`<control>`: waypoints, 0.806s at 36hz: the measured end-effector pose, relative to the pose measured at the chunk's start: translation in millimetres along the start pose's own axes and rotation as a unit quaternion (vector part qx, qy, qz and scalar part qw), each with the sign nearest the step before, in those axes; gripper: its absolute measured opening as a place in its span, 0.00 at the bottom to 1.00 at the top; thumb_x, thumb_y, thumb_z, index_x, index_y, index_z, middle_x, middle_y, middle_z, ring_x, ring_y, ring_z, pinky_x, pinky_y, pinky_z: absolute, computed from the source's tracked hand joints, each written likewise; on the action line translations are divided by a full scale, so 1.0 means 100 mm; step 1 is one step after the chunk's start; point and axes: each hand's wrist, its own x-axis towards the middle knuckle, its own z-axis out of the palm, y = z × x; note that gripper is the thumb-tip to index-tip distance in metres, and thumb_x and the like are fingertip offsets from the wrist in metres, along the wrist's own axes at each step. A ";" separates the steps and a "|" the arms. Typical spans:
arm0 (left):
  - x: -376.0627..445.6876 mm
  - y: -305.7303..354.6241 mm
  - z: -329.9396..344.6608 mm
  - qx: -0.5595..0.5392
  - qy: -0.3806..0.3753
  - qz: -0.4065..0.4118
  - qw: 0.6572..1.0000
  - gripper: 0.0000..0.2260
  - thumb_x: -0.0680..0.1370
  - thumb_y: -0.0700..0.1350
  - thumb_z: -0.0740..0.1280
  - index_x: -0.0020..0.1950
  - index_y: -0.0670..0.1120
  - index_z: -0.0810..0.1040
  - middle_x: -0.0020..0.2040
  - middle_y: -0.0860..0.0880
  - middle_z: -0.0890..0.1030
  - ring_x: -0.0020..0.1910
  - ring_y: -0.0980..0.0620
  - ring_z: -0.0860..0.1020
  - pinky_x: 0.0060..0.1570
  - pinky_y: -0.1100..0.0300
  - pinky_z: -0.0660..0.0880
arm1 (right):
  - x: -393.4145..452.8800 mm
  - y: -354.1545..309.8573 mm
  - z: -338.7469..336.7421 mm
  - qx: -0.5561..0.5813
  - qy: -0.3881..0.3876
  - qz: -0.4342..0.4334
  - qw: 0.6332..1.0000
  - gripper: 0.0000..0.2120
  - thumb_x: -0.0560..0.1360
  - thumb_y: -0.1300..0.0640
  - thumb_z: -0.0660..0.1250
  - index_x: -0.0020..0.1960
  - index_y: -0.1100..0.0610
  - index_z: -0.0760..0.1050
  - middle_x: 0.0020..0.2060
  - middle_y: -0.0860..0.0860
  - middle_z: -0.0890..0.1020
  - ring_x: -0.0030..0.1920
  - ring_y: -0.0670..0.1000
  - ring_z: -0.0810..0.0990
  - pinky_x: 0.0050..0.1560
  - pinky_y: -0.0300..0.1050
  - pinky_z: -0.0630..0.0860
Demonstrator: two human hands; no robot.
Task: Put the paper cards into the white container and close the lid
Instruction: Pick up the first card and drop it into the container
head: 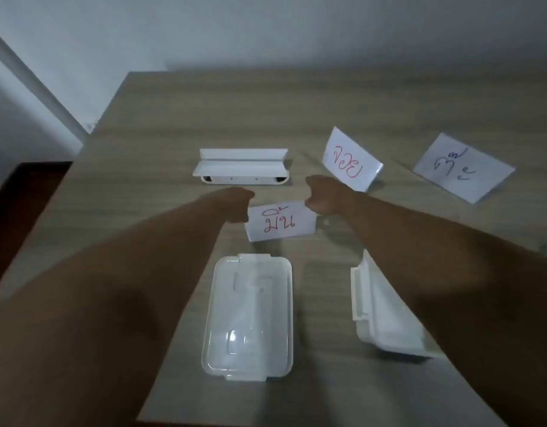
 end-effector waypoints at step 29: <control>-0.67 1.31 -0.55 -0.267 0.224 0.137 0.927 0.08 0.72 0.40 0.72 0.50 0.42 0.85 0.47 0.42 0.84 0.47 0.42 0.81 0.43 0.55 0.75 | -1.42 0.86 -0.53 0.009 0.284 0.004 0.959 0.20 0.72 0.71 0.62 0.59 0.56 0.81 0.52 0.56 0.82 0.53 0.56 0.80 0.48 0.42 0.72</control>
